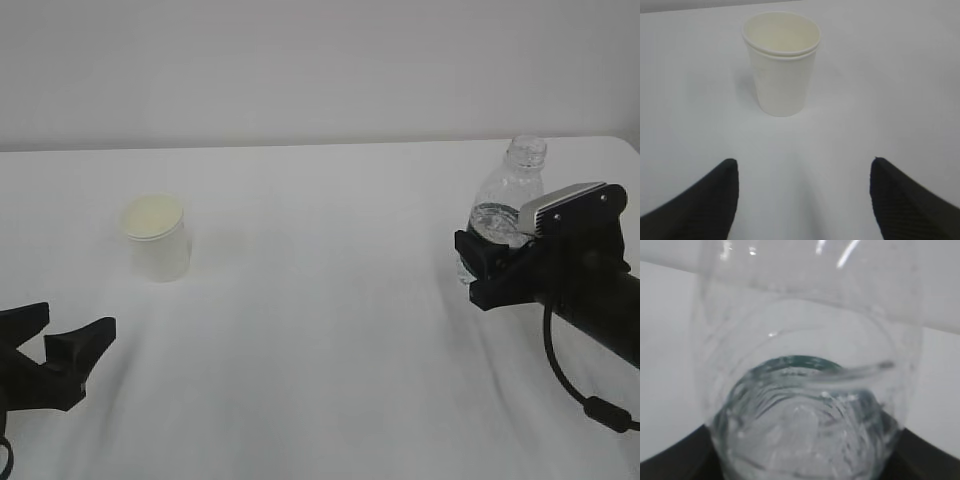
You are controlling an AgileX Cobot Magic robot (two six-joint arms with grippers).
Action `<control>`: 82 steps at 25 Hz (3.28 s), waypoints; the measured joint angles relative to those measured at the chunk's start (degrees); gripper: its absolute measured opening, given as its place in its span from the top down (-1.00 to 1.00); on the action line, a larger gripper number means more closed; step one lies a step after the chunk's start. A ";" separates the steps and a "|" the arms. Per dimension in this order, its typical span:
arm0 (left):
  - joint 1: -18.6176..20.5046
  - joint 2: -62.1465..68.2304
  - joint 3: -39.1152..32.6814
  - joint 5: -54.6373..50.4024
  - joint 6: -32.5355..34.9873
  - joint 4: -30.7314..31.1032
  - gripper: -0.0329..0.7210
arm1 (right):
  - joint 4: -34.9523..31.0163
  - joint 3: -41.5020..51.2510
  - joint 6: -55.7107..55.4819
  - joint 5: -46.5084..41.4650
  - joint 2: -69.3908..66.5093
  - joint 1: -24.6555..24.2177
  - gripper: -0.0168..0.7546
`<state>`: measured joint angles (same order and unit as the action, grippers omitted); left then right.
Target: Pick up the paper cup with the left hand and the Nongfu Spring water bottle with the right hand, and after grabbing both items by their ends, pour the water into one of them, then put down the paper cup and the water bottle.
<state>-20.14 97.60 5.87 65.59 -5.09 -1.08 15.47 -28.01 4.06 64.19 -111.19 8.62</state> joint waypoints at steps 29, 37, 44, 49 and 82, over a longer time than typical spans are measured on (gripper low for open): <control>11.39 2.38 10.38 -2.04 0.05 13.79 -0.65 | 4.20 0.73 0.00 -1.19 1.64 0.00 -0.26; 11.45 13.98 13.08 -0.39 -0.78 15.93 -0.65 | 4.30 3.08 0.00 -1.19 1.64 0.00 -0.26; 11.45 16.52 17.04 -0.26 -0.78 16.77 -0.65 | 4.30 3.34 0.00 -1.19 1.64 0.00 -0.26; 11.45 16.52 19.20 -0.07 -0.89 16.76 -0.65 | 4.30 3.43 0.00 -1.19 1.64 0.00 -0.26; 11.45 22.14 25.68 0.02 -0.89 17.78 -0.65 | 4.66 4.18 0.00 -1.19 1.64 0.00 -0.26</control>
<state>-8.70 119.74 31.55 65.62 -5.98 16.70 20.13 -23.83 4.06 63.00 -109.55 8.62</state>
